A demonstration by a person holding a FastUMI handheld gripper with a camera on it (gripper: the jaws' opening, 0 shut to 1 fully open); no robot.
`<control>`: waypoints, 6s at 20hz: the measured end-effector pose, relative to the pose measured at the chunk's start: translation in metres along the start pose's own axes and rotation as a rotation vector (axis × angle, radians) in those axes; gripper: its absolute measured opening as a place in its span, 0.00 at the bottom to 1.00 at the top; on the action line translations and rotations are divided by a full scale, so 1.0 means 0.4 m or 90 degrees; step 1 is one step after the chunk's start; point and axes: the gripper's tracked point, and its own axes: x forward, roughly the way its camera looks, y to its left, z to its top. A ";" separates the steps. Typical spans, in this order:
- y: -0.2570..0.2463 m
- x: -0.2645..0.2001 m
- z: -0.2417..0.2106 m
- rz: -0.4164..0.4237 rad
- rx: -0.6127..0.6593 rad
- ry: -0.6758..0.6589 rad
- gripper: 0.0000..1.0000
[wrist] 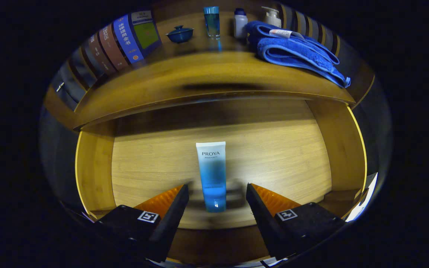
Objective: Pull open the drawer, take out the items inside it, and place them on the countertop above the cabinet.
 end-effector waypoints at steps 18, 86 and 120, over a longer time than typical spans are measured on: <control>0.028 0.068 -0.045 -0.006 -0.053 0.101 0.46; 0.064 -0.561 0.010 0.122 -0.040 -0.578 1.00; 0.005 -0.172 0.025 0.084 0.018 -0.499 1.00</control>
